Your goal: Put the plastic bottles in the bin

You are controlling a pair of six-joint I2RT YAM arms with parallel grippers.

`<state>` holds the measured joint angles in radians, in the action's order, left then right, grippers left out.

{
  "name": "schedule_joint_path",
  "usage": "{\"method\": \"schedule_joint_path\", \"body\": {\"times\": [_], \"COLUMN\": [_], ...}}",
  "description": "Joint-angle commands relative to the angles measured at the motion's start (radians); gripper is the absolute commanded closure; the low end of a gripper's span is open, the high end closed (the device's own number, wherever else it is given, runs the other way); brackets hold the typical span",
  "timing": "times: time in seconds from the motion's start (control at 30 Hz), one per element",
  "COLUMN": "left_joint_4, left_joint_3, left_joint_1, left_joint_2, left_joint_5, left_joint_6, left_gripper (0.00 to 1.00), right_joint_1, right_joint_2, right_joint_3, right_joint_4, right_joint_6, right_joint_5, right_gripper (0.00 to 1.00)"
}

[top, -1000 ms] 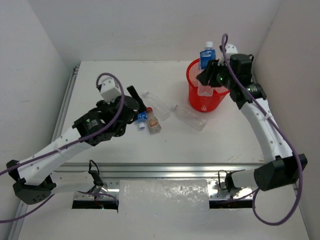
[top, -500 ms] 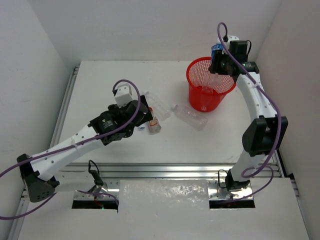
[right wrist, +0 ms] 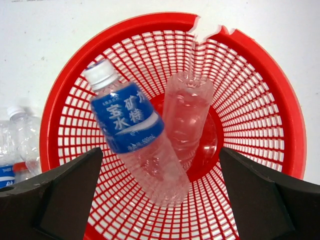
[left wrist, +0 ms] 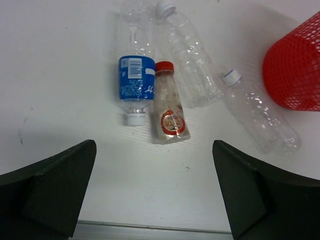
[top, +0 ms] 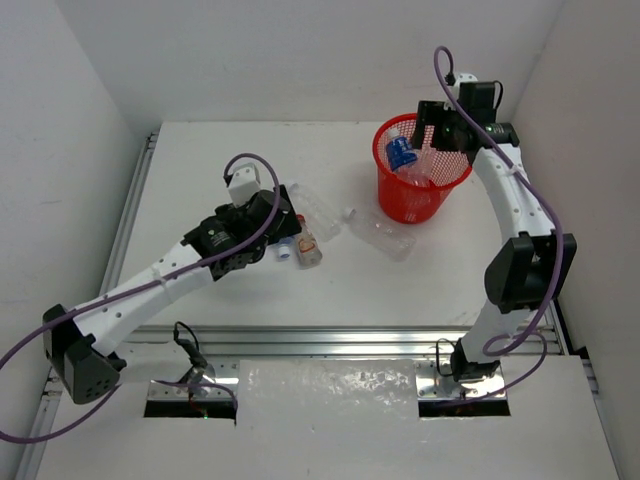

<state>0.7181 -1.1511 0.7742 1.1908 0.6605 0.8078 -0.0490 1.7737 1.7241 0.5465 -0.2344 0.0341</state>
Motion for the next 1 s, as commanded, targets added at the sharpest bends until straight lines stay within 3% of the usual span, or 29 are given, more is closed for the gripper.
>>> {"method": "schedule_joint_path", "body": {"times": [0.0, 0.2, 0.3, 0.4, 0.5, 0.73, 0.97], "left_joint_4": [-0.06, -0.109, -0.123, -0.146, -0.164, -0.226, -0.195], "left_joint_3": [0.021, 0.057, 0.041, 0.021, -0.022, -0.145, -0.19], "left_joint_1": [-0.05, -0.114, -0.173, -0.239, -0.294, -0.343, -0.381], "left_joint_2": [0.032, 0.07, 0.131, 0.208, 0.314, 0.53, 0.661], "left_joint_5": [-0.062, -0.105, -0.153, -0.191, -0.252, -0.338, -0.291], "left_joint_6": [-0.024, 0.002, 0.005, 0.002, -0.028, -0.148, -0.096], "left_gripper": [0.0, 0.0, 0.0, 0.0, 0.0, 0.02, 0.04], "right_joint_1": [-0.003, -0.043, -0.138, -0.288, -0.351, -0.4, -0.407], "right_joint_2": [-0.04, -0.149, -0.241, -0.366, -0.489, -0.643, -0.671], "right_joint_3": [0.083, 0.062, 0.025, -0.096, -0.262, -0.575, -0.655], "right_joint_4": [0.012, 0.049, 0.092, 0.09, 0.05, -0.039, -0.06], "right_joint_6": [0.012, -0.046, -0.045, -0.048, -0.091, -0.128, -0.141], "right_joint_5": [-0.023, 0.012, 0.001, -0.016, 0.032, 0.142, 0.182], "right_gripper": [0.01, 0.01, 0.01, 0.01, 0.01, 0.01, 0.01]}}
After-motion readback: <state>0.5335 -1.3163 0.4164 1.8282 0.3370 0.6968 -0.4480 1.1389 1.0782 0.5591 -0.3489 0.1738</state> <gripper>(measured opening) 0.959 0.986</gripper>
